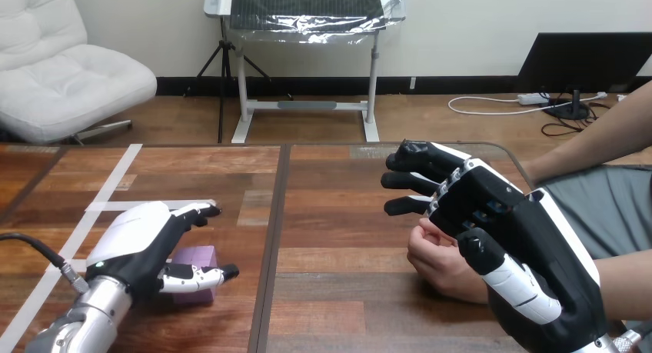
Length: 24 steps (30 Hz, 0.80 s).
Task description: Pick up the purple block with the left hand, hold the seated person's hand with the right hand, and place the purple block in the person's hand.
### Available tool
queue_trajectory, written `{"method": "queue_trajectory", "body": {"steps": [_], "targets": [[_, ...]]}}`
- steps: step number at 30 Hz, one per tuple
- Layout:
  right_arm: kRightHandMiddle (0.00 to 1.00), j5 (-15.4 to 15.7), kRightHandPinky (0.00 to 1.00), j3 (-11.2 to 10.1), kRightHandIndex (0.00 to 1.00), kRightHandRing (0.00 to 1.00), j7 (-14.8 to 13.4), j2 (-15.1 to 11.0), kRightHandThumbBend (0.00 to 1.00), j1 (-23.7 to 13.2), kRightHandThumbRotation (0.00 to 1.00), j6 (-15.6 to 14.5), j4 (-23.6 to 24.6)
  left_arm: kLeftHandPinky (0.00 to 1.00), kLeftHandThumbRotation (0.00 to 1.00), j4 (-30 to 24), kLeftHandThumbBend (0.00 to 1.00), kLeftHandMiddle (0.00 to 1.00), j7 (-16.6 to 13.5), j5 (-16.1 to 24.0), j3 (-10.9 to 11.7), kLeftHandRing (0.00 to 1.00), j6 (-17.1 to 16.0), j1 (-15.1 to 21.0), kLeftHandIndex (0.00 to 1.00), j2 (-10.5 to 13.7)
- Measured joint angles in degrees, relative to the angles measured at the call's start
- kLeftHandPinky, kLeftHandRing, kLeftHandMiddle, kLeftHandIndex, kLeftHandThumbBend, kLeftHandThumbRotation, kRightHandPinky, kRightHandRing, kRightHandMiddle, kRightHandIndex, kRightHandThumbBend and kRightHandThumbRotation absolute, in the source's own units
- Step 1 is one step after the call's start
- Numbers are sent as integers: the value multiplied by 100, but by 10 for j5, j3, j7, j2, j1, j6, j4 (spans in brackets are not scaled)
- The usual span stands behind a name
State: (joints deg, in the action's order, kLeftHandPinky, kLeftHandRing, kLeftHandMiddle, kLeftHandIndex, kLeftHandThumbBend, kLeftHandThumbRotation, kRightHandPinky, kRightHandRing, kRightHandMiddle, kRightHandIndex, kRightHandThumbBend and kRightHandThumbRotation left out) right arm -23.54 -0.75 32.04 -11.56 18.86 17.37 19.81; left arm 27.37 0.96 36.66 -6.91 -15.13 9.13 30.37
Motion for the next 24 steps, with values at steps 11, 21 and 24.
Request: {"method": "queue_trajectory", "body": {"steps": [11,21,24], "targets": [[82,0,71,0,79,80,0,0,74,0,59,0,0,94,43,6,74,81,10,-2,-9,82,0,1,82,8],[82,1,71,0,80,80,-1,0,74,0,60,0,1,94,41,14,74,80,18,-2,-12,82,2,1,80,9],[82,0,72,0,80,81,-1,0,73,0,60,0,1,94,41,16,74,80,20,-2,-12,82,2,1,80,9]]}}
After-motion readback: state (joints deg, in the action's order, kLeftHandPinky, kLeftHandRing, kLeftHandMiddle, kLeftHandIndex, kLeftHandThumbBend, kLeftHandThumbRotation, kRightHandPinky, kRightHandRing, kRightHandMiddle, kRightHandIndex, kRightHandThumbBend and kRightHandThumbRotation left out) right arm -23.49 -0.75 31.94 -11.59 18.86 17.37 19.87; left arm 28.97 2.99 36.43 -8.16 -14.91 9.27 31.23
